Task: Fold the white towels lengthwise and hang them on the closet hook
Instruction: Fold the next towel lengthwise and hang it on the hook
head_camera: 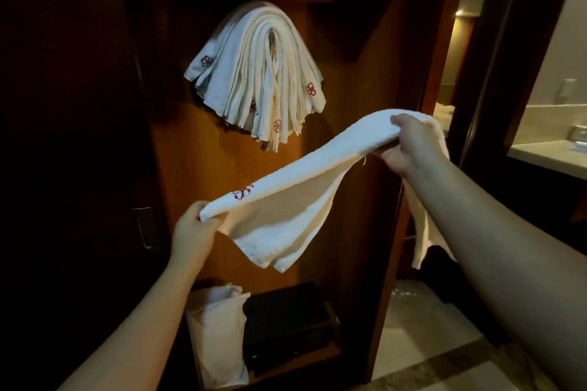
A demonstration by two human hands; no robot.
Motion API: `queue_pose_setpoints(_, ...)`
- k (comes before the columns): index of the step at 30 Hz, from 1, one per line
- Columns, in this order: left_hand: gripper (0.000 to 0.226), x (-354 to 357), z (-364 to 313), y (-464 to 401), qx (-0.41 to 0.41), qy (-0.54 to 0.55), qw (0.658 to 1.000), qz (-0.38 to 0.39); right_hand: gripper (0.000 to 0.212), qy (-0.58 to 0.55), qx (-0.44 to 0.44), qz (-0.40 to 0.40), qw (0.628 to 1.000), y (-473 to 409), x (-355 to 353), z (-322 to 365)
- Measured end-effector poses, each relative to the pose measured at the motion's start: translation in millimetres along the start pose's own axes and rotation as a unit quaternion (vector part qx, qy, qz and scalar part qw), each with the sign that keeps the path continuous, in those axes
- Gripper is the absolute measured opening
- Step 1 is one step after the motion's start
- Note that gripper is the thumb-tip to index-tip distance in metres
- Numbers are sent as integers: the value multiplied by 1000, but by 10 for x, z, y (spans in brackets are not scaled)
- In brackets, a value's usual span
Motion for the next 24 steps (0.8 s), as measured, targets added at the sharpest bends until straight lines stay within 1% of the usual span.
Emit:
queue_pose_setpoints(2, 25, -130, -182, -75, -15, 106, 994, -15, 70, -18, 5, 0, 1000, -20, -9, 34)
queue_pose_setpoints(3, 27, -235, -341, -126, -12, 180, 983, -31, 67, -25, 4, 0, 1000, -32, -10, 61)
queue_pose_setpoints(4, 26, -355, -520, -194, -6, 259, 965, -42, 65, -33, 2, 2, 999, -43, -2, 98)
queue_pose_setpoints(5, 23, -455, -712, -254, 11, 328, 944, -34, 63, -42, -2, 7, 999, -54, 9, 144)
queue_pose_setpoints(6, 22, -504, -883, -287, 31, 385, 923, -4, 60, -50, -6, 15, 999, -50, 34, 188)
queue_pose_setpoints(7, 28, -481, -996, -257, 36, 410, 910, 39, 55, -54, -10, 26, 998, -34, 68, 233)
queue_pose_setpoints(8, 38, -389, -1028, -176, 13, 403, 911, 85, 49, -54, -12, 35, 998, -23, 91, 261)
queue_pose_setpoints(9, 47, -252, -977, -71, -18, 367, 921, 128, 44, -52, -7, 32, 998, -19, 94, 266)
queue_pose_setpoints(10, 56, -122, -915, 58, -28, 312, 934, 172, 40, -50, 3, 21, 999, -32, 68, 243)
queue_pose_setpoints(11, 61, -54, -869, 164, -16, 261, 944, 202, 38, -45, 13, 10, 999, -46, 33, 215)
queue_pose_setpoints(12, 56, -43, -847, 198, 1, 233, 950, 207, 35, -39, 18, 3, 999, -68, -4, 196)
queue_pose_setpoints(13, 45, -113, -854, 172, 12, 232, 955, 185, 33, -31, 18, 2, 999, -84, -41, 173)
queue_pose_setpoints(14, 35, -207, -892, 119, 21, 253, 954, 160, 33, -22, 16, 8, 1000, -105, -68, 146)
queue_pose_setpoints(15, 32, -293, -948, 86, 29, 283, 948, 144, 35, -10, 16, 12, 1000, -131, -102, 110)
queue_pose_setpoints(16, 33, -349, -991, 62, 27, 310, 941, 136, 38, 1, 16, 15, 1000, -162, -129, 74)
queue_pose_setpoints(18, 35, -360, -1042, 77, 15, 345, 928, 143, 43, 15, 12, 26, 999, -203, -144, 37)
queue_pose_setpoints(22, 34, -338, -1091, 149, -5, 363, 918, 160, 45, 26, 6, 38, 999, -241, -142, 20)
queue_pose_setpoints(24, 36, -347, -1085, 157, 7, 343, 922, 178, 45, 12, 7, 44, 999, -263, -174, 16)
Point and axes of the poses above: each hand's wrist, its own y-axis away from the middle knuckle, its own x-axis out of the palm, z = x × y, the point moved 10 cm from there along -y, towards the middle knuckle, and after that the axes turned 11 degrees about -z, right-handed, at the moved point
